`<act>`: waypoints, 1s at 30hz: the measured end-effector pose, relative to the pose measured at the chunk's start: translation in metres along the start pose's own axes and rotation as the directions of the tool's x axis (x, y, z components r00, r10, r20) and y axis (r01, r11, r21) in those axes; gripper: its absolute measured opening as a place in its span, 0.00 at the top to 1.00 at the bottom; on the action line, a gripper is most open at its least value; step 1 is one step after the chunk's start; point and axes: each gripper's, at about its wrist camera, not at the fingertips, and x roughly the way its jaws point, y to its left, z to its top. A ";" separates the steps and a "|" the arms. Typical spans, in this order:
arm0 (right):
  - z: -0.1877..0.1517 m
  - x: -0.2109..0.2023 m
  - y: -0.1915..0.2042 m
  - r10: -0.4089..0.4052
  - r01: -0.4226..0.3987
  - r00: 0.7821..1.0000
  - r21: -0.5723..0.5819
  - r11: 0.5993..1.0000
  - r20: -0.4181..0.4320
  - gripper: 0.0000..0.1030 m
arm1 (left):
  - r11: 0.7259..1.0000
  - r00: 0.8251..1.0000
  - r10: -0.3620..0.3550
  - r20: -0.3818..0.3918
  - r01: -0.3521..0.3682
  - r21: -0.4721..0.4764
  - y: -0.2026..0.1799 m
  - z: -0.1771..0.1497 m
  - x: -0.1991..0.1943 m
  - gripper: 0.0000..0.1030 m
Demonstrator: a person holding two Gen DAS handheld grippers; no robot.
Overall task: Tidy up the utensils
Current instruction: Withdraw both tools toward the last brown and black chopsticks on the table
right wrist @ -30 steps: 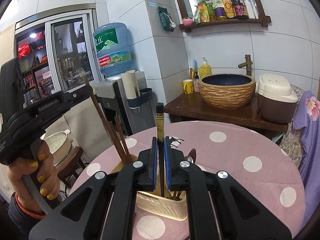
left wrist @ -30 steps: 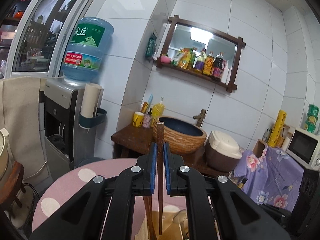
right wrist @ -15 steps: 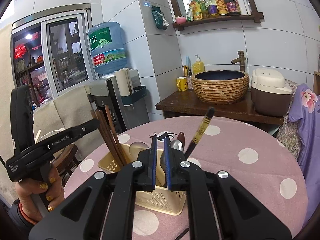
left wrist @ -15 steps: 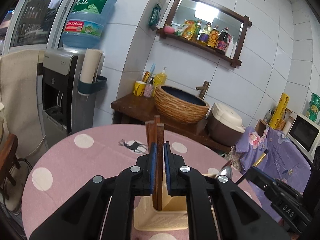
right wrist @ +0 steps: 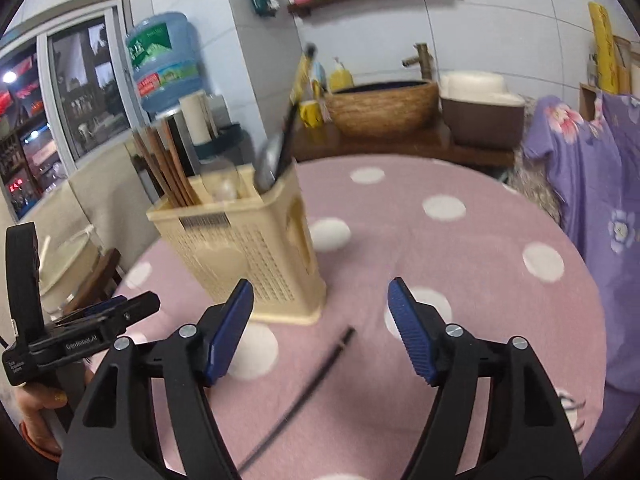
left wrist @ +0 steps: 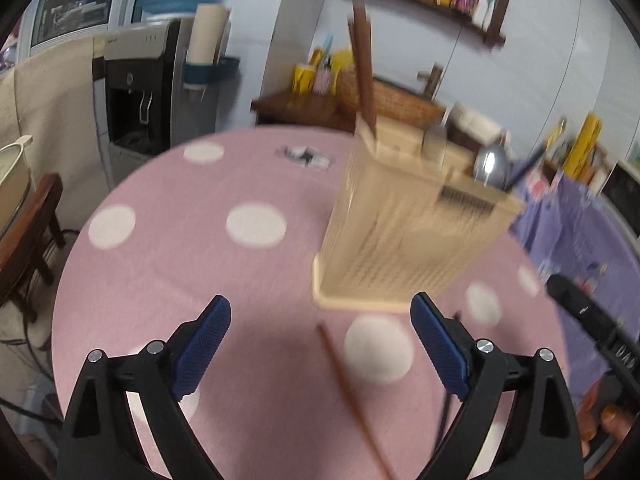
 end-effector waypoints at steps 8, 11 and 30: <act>-0.052 0.005 -0.026 -0.056 0.063 0.993 0.065 0.996 -0.105 0.32 | 0.999 0.991 0.021 -0.131 -0.016 0.041 -0.007 -0.036 0.030 0.43; -0.060 0.005 -0.031 -0.057 0.068 0.990 0.087 0.994 -0.128 0.32 | 0.996 0.989 0.024 -0.148 -0.011 0.085 -0.020 -0.042 0.037 0.46; -0.072 0.068 0.022 -0.027 0.021 0.945 -0.021 1.000 -0.326 0.46 | 0.994 0.985 0.000 -0.174 0.019 0.104 0.012 -0.059 0.022 0.91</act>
